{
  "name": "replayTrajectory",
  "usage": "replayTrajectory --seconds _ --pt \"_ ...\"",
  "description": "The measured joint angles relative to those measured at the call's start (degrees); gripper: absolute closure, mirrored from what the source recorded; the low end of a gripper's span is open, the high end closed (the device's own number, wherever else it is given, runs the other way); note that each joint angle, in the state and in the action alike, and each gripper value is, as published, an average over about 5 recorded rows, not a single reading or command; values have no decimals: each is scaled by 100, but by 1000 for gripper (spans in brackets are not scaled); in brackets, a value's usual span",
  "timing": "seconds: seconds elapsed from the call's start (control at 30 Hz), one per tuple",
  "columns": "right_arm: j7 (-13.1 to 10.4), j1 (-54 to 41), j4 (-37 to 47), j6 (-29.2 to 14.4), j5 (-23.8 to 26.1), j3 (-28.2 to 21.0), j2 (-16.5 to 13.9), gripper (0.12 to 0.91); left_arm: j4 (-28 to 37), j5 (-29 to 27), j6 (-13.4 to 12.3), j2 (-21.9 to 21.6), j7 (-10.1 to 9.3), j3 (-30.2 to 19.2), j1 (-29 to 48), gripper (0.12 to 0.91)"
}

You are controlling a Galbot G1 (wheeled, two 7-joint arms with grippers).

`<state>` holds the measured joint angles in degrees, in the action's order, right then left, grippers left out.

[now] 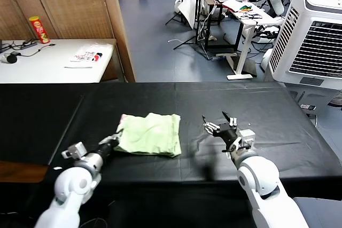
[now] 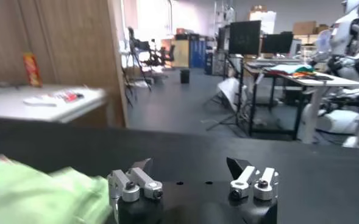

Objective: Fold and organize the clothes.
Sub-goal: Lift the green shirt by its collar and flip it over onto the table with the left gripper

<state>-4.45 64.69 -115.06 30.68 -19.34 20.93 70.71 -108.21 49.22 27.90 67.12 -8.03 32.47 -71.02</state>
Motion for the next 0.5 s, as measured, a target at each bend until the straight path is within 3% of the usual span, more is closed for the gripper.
replayTrajectory --seconds 0.5 --pt "3 35 154 1 117 -5 103 227 -410 -784 26 -2071 23 1011 -455 877"
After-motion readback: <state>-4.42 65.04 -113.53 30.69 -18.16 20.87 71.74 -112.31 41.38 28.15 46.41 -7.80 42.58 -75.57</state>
